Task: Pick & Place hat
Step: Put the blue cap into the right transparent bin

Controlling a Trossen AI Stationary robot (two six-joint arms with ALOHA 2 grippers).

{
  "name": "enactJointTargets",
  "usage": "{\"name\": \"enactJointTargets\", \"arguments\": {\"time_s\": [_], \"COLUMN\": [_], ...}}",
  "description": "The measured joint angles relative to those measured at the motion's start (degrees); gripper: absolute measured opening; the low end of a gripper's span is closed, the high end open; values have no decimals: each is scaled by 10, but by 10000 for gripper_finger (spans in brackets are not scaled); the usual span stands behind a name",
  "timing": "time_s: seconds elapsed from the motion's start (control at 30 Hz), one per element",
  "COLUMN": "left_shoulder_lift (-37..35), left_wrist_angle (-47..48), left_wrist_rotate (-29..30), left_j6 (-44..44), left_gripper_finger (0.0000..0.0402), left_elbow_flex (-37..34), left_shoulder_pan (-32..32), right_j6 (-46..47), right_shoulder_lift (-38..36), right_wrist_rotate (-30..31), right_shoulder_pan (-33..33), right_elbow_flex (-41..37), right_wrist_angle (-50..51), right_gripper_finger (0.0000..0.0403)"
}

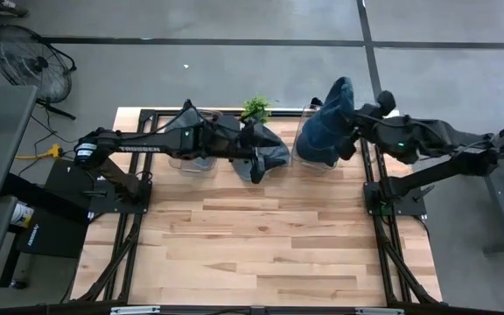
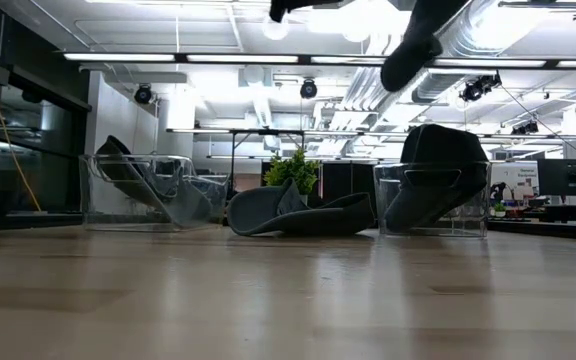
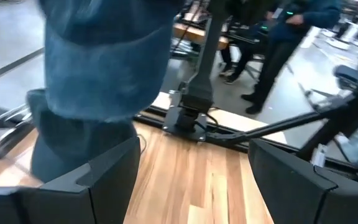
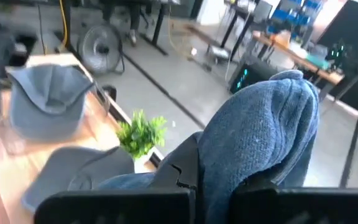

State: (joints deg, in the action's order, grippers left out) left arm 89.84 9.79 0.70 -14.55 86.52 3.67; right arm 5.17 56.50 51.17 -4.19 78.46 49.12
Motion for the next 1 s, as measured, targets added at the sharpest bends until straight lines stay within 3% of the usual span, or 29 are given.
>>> {"name": "enactJointTargets", "arguments": {"time_s": [0.4, 1.0], "left_shoulder_lift": [0, 0], "left_wrist_angle": [-49, -72], "left_wrist_rotate": [-155, -134], "left_j6": [34, 12], "left_gripper_finger": [295, 295], "left_elbow_flex": [0, 0], "left_shoulder_pan": [75, 83], "right_j6": [0, -56], "right_shoulder_lift": [78, 205], "right_wrist_rotate": [-107, -152], "right_shoulder_pan": [143, 226], "right_elbow_flex": [7, 7], "right_wrist_angle": [16, -91], "right_gripper_finger": [0, 0]}}
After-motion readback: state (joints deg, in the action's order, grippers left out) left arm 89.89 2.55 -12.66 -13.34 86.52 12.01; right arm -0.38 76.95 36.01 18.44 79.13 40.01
